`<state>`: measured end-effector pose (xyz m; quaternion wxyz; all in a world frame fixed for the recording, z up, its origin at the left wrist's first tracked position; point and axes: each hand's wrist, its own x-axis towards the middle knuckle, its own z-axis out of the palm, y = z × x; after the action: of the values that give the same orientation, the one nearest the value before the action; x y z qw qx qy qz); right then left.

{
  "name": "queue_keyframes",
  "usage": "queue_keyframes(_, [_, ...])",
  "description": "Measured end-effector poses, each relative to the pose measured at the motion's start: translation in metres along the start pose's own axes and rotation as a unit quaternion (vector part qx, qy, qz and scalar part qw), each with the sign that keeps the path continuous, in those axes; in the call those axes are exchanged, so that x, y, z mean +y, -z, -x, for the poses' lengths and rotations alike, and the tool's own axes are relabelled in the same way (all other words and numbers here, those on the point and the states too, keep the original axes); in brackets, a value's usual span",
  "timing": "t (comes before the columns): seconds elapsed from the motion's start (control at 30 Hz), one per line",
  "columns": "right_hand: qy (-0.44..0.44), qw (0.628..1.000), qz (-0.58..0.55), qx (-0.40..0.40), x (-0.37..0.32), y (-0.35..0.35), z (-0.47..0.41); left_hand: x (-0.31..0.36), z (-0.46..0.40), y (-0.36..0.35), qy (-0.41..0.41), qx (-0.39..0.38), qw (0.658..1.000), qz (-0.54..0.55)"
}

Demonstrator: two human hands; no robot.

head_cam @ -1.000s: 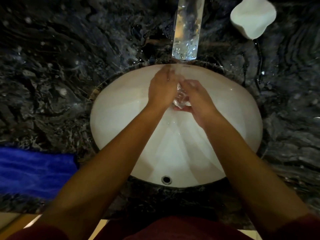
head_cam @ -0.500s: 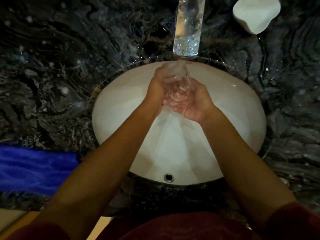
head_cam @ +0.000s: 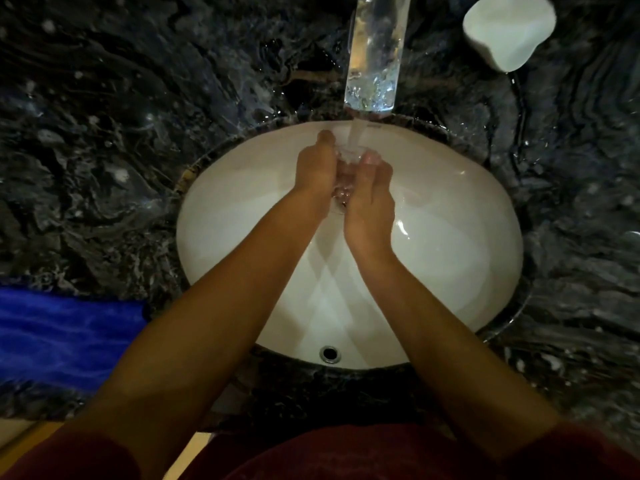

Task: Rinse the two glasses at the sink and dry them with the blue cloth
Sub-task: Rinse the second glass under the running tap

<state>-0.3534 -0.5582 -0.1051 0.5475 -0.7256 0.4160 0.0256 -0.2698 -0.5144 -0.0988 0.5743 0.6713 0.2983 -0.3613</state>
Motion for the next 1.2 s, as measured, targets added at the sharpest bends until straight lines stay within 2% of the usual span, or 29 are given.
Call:
queue_keyframes(0.1, [-0.004,1.0,-0.009,-0.001,-0.006,0.003,-0.008,0.002,0.0,-0.002,-0.062,-0.025,0.997,-0.048])
queue_keyframes(0.2, [-0.054,0.998,-0.032,-0.024,-0.014,0.01,-0.027,0.002,-0.001,-0.004,-0.113,-0.029,0.99,-0.082])
queue_keyframes(0.33, [-0.207,0.966,-0.044,-0.148,-0.03,0.021,-0.046,-0.014,0.002,0.005,-0.163,-0.034,0.982,-0.087])
queue_keyframes(0.43, [-0.204,0.935,-0.092,-0.276,-0.033,0.039,-0.053,-0.022,0.0,0.023,-0.163,-0.093,0.982,-0.034])
queue_keyframes(0.5, [-0.205,0.918,-0.116,-0.32,-0.036,0.047,-0.059,-0.017,0.0,0.029,-0.148,-0.132,0.98,-0.008])
queue_keyframes(0.53, [-0.206,0.912,-0.114,-0.335,-0.039,0.046,-0.061,-0.014,-0.001,0.031,-0.147,-0.126,0.981,-0.008])
queue_keyframes(0.63, [-0.228,0.905,-0.122,-0.338,-0.048,0.041,-0.062,-0.01,-0.002,0.027,-0.174,-0.061,0.983,-0.02])
queue_keyframes(0.73, [-0.207,0.922,-0.132,-0.301,-0.046,0.037,-0.056,-0.012,-0.001,0.023,-0.204,-0.025,0.979,0.002])
queue_keyframes(0.87, [-0.163,0.913,-0.234,-0.292,-0.035,0.037,-0.048,-0.015,0.001,0.017,-0.202,0.032,0.979,0.012])
queue_keyframes(0.97, [-0.121,0.914,-0.244,-0.301,-0.017,0.043,-0.044,-0.015,0.004,0.015,-0.177,0.025,0.984,0.011])
queue_keyframes(1.07, [-0.062,0.92,-0.221,-0.318,-0.01,0.054,-0.036,-0.015,0.005,0.017,-0.105,0.023,0.994,0.014])
queue_keyframes(1.2, [-0.029,0.96,-0.049,-0.273,-0.016,0.057,-0.034,-0.01,-0.005,0.025,-0.027,-0.046,0.997,0.059])
